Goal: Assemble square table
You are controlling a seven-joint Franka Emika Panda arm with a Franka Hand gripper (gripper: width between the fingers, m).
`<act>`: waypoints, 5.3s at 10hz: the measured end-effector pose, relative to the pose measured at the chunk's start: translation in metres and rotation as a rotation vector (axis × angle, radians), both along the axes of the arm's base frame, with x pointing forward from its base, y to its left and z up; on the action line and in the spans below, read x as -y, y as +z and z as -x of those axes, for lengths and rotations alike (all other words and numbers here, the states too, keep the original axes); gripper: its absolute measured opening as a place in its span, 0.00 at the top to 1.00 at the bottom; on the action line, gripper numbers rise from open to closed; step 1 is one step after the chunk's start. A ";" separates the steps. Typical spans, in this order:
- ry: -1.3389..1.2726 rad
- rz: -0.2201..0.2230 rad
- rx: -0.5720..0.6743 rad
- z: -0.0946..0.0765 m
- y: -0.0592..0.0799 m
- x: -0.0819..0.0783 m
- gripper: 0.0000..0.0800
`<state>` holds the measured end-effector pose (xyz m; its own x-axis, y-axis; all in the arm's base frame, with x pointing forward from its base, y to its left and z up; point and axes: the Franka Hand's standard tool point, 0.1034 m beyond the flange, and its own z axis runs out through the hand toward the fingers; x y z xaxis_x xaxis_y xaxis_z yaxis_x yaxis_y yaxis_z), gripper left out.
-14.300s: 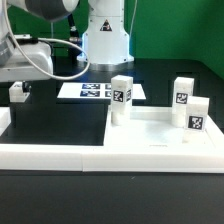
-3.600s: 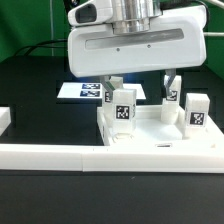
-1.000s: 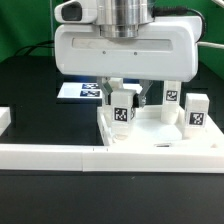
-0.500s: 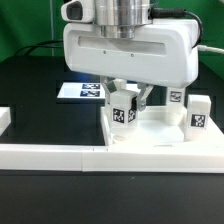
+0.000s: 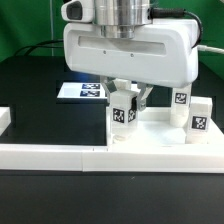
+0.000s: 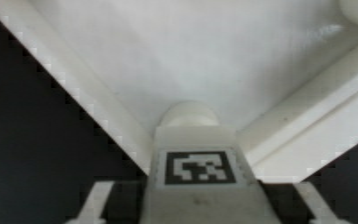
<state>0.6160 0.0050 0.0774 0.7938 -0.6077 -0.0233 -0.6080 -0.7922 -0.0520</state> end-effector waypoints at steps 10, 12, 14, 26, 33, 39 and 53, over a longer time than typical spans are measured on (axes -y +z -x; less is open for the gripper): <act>-0.836 -0.154 0.049 0.000 -0.001 -0.001 0.64; -0.972 -0.185 0.028 0.000 -0.001 -0.003 0.64; -0.982 -0.185 0.028 0.000 -0.002 -0.003 0.51; 0.404 -0.039 0.056 0.003 -0.002 -0.007 0.19; 0.186 -0.046 0.035 0.005 -0.007 -0.005 0.64; -0.674 -0.114 -0.036 -0.006 -0.009 -0.003 0.64; -0.159 -0.150 -0.004 -0.006 -0.006 -0.004 0.19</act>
Offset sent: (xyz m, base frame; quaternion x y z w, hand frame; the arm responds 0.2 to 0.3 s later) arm 0.0000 0.0000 0.0000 0.0000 0.0000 0.1296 0.9916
